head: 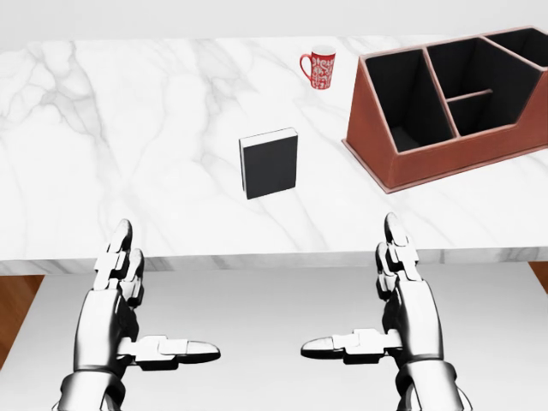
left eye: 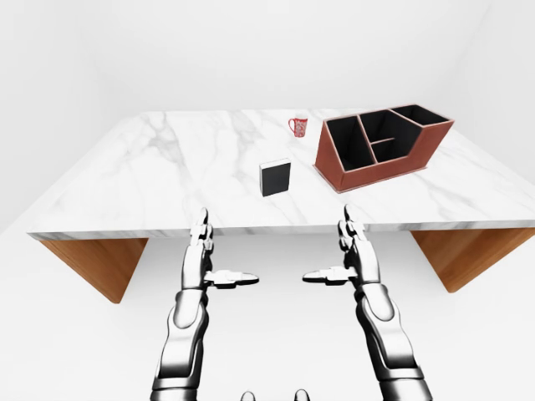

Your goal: Pick up the book and place it in the left compartment of the caddy.

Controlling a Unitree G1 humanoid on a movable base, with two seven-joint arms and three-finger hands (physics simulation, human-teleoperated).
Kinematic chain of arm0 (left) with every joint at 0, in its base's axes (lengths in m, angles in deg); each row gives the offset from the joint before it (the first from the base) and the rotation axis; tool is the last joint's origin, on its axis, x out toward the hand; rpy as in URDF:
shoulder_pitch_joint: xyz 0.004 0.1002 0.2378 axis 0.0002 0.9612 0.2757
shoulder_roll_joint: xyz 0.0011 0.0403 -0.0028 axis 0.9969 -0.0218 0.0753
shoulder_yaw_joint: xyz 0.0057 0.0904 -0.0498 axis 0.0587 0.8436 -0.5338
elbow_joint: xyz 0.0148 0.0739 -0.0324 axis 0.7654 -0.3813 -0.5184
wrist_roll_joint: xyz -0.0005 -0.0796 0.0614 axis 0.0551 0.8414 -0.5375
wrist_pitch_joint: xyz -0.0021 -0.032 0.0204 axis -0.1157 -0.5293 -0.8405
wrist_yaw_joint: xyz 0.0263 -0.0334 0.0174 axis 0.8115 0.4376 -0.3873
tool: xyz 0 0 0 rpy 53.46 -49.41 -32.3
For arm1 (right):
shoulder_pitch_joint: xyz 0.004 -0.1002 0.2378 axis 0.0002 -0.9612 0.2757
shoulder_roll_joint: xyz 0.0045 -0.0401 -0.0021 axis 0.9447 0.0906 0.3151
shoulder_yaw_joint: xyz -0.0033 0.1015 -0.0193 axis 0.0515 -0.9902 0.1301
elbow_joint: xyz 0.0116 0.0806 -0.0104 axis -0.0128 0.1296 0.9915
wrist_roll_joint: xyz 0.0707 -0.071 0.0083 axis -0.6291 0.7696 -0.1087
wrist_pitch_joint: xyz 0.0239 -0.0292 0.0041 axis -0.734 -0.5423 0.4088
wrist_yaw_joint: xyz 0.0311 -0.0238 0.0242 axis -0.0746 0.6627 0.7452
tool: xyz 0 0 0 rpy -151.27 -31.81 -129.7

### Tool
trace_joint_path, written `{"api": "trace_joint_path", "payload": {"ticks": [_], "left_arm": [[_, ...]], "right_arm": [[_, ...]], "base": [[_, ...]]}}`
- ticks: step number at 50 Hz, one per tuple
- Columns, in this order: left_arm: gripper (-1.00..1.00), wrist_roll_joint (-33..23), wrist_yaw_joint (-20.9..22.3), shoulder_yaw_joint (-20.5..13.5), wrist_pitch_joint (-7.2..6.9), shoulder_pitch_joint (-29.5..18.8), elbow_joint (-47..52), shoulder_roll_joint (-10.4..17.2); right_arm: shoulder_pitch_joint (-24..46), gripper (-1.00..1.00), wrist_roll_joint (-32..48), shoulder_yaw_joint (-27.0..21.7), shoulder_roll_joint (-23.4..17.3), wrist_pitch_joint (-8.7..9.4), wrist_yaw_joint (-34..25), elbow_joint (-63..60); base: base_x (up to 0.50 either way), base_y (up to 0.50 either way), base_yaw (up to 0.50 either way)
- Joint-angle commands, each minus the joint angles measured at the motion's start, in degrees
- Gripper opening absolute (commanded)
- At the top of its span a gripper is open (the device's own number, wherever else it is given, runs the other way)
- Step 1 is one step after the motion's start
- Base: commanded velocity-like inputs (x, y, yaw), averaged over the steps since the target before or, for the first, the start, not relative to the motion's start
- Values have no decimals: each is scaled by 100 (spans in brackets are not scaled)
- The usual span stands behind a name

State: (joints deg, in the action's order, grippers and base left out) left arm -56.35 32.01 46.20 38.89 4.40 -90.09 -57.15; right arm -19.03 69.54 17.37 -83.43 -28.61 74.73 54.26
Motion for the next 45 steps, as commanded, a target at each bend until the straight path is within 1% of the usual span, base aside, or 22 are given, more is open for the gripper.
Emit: {"api": "trace_joint_path", "payload": {"ticks": [1,3,4,6,7,10,11,12,13,18,24,25,28,29,30,34,37,39,40,42,43,45], "left_arm": [[100,56,126,-154,166,-31,-145,75],[100,57,126,-154,168,-31,-148,75],[100,44,78,-160,99,-37,-88,69],[100,60,52,-192,182,-74,-197,81],[100,102,77,-223,300,-132,-374,94],[100,56,28,-207,334,-134,-392,94],[100,39,21,-201,400,-144,-442,95],[100,38,20,-200,405,-145,-445,96],[100,-22,-13,-187,451,-148,-508,97],[100,-17,-22,-175,416,-87,-305,87],[100,-12,-11,-174,419,-69,-270,86],[100,-33,6,-161,451,-57,-336,87],[100,-13,23,-169,451,-36,-295,83],[100,8,42,-173,451,-32,-292,83],[100,9,43,-173,451,-31,-292,83],[100,11,69,-166,451,7,-230,82],[100,-12,72,-174,451,78,-176,77],[100,-10,92,-170,451,55,-191,83],[100,-4,106,-165,451,56,-183,82],[100,-5,107,-166,451,56,-182,82],[100,-37,89,-159,451,44,-205,81],[100,-69,105,-130,451,95,-126,79]], "right_arm": [[34,100,-27,-132,-72,-11,-116,50],[35,100,-26,-132,-72,-11,-115,51],[19,100,-42,-136,-69,-44,-126,57],[26,100,-45,-144,-72,-33,-122,54],[29,100,-62,-151,-69,-29,-121,49],[16,100,-56,-136,-66,-30,-126,36],[11,100,-57,-134,-65,-27,-125,23],[11,100,-57,-134,-65,-27,-125,22],[-1,100,-55,-135,-65,-21,-122,-12],[-22,100,-86,-161,-69,-12,-118,-92],[-39,100,-102,-183,-72,-23,-101,-154],[-129,100,-206,-270,-85,-95,-108,-438],[-196,100,-202,-295,-99,-20,-96,-728],[-232,100,-241,-344,-101,-113,-98,-835],[-234,100,-242,-348,-99,-118,-100,-841],[-366,100,-331,-536,-164,160,-160,-1470],[-449,100,-87,-611,-204,186,-170,-1715],[-475,100,-210,-718,-198,475,-260,-2012],[-517,100,-561,-841,-150,519,-340,-2351],[-518,100,-578,-854,-141,519,-350,-2374],[-604,100,-643,-1037,-253,519,-451,-2707],[-631,100,-677,-1165,-231,519,-517,-2800]], "base": [[0,0,0],[0,0,0],[0,0,0],[0,0,0],[0,0,0],[0,0,0],[0,0,0],[0,0,0],[0,0,0],[0,0,0],[0,0,0],[0,0,0],[0,0,0],[0,0,0],[0,0,0],[0,0,0],[0,0,0],[0,0,0],[0,0,0],[0,0,0],[0,0,0],[0,0,0]]}}
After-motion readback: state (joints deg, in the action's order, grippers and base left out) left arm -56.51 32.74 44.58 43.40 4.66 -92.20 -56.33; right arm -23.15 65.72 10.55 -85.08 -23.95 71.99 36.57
